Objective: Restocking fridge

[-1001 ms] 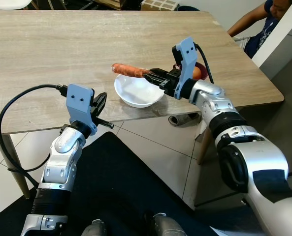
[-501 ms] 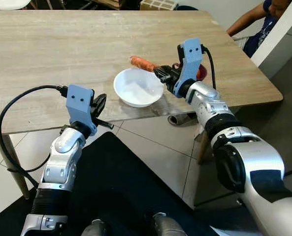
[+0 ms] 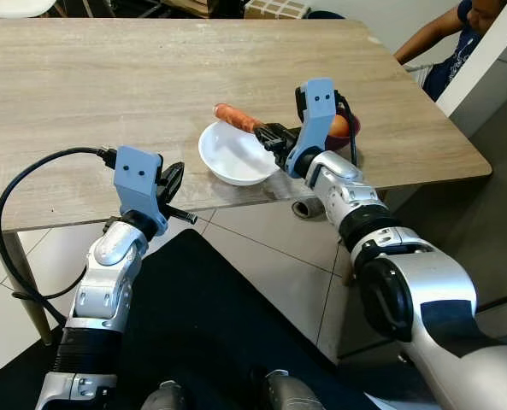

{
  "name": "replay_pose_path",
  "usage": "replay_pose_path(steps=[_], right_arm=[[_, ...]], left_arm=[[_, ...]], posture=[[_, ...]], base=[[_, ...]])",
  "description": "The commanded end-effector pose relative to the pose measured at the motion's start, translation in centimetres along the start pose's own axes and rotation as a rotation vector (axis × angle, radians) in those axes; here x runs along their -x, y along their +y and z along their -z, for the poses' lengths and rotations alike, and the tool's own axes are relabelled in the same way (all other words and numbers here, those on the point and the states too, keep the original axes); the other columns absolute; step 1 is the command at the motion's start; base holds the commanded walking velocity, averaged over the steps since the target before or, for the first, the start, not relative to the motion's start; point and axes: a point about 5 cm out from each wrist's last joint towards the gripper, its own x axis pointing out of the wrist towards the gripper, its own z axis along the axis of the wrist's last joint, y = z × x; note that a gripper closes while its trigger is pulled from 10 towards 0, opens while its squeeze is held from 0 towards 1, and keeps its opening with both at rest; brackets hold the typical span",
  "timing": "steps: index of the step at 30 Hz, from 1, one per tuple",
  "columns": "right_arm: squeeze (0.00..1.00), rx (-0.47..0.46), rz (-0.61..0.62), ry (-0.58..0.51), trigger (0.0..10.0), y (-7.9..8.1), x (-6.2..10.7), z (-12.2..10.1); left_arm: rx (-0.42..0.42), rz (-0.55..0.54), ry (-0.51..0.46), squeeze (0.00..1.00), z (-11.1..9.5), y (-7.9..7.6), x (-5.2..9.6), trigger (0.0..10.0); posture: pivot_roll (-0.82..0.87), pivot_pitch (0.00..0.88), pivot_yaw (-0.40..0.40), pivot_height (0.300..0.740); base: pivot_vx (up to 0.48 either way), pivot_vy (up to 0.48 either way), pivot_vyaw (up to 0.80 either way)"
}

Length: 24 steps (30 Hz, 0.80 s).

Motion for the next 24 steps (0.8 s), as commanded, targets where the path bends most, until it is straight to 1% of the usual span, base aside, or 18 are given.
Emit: replay_pose_path(steps=[1, 7, 16, 17, 19, 20, 21, 22, 24], right_arm=[[0.00, -0.030, 0.011, 0.004, 10.0, -0.09, 0.06, 0.29], [0.00, -0.040, 0.018, -0.009, 10.0, 0.27, -0.17, 0.16], [0.01, -0.040, 0.045, -0.006, 10.0, -0.02, -0.05, 0.32], [0.42, -0.040, 0.048, -0.006, 10.0, -0.07, -0.03, 0.31], [0.42, -0.040, 0.048, -0.006, 10.0, -0.07, -0.03, 0.31], [0.82, -0.040, 0.053, -0.006, 10.0, -0.14, -0.01, 0.29], [0.75, -0.037, 0.063, -0.007, 10.0, -0.25, 0.02, 0.25], [0.00, -0.036, 0.071, -0.007, 10.0, -0.36, 0.04, 0.20], [0.00, -0.036, 0.076, -0.007, 10.0, -0.43, 0.06, 0.17]], left_arm=[[-0.017, 0.009, 0.024, 0.00, 0.38, 0.06, 0.45, 10.0], [-0.020, 0.008, 0.026, 0.00, 0.41, 0.07, 0.55, 10.0], [-0.023, 0.014, 0.027, 0.00, 0.44, -0.01, 0.50, 10.0], [-0.023, 0.015, 0.028, 0.00, 0.44, -0.02, 0.49, 10.0], [-0.023, 0.015, 0.028, 0.00, 0.44, -0.02, 0.49, 10.0], [-0.024, 0.016, 0.028, 0.00, 0.42, -0.03, 0.46, 10.0], [-0.025, 0.017, 0.027, 0.00, 0.41, -0.03, 0.43, 10.0], [-0.026, 0.018, 0.027, 0.00, 0.38, -0.02, 0.42, 10.0], [-0.026, 0.019, 0.027, 0.00, 0.36, -0.02, 0.41, 10.0]], posture=[[-0.03, 0.169, -0.090, 0.740], [-0.03, 0.171, -0.092, 0.740], [-0.03, 0.170, -0.088, 0.740], [-0.03, 0.170, -0.087, 0.740], [-0.03, 0.170, -0.087, 0.740], [-0.03, 0.170, -0.087, 0.740], [-0.03, 0.170, -0.086, 0.740], [-0.03, 0.170, -0.085, 0.740], [-0.03, 0.170, -0.085, 0.740]], base=[[0.000, 0.000, 0.00], [0.000, 0.000, 0.00], [0.000, 0.000, 0.00], [0.000, 0.000, 0.00], [0.000, 0.000, 0.00], [0.000, 0.000, 0.00], [0.000, 0.000, 0.00], [0.000, 0.000, 0.00], [0.000, 0.000, 0.00]])
